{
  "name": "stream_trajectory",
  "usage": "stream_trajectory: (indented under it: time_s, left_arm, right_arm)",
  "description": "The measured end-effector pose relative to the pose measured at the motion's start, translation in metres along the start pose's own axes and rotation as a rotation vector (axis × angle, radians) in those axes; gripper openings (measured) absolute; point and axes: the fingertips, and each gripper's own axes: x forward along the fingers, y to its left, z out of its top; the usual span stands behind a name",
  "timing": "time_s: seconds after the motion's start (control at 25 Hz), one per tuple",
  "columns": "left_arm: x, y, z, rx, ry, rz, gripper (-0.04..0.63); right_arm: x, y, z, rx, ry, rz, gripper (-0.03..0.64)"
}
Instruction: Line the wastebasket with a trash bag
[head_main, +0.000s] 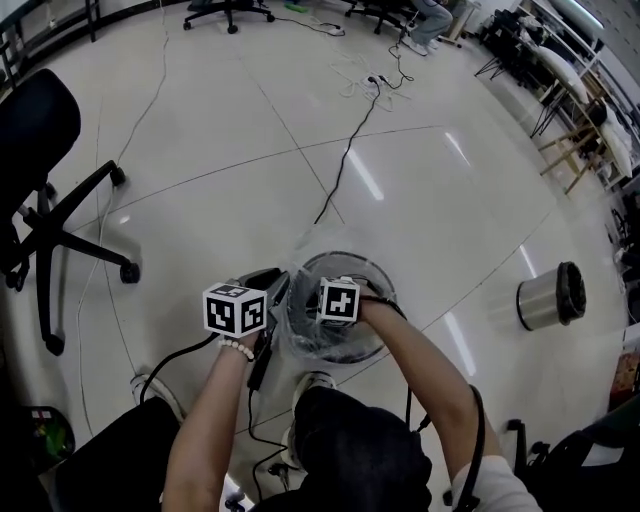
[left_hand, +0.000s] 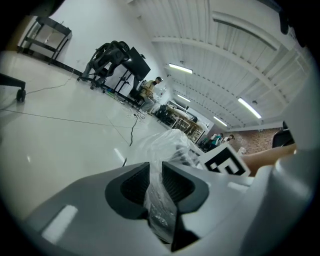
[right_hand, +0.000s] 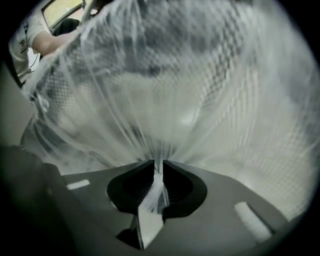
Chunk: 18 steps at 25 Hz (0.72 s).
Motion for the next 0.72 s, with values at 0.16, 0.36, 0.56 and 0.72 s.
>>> stream_trajectory:
  time_s: [0.16, 0.36, 0.56, 0.72]
  left_arm:
    - [-0.004, 0.002, 0.000, -0.008, -0.012, 0.043, 0.078]
    - [-0.007, -0.010, 0.016, 0.006, -0.057, 0.030, 0.074]
    - [-0.010, -0.016, 0.021, 0.029, -0.058, 0.016, 0.074]
    - [-0.011, -0.013, 0.019, 0.032, -0.048, 0.024, 0.074]
  right_arm:
    - [-0.025, 0.010, 0.003, -0.068, 0.030, -0.055, 0.074]
    - [-0.021, 0.036, -0.016, -0.227, 0.184, -0.028, 0.010]
    - [-0.003, 0.028, -0.014, -0.321, 0.221, -0.111, 0.002]
    - [-0.015, 0.024, 0.016, -0.328, 0.140, -0.092, 0.002]
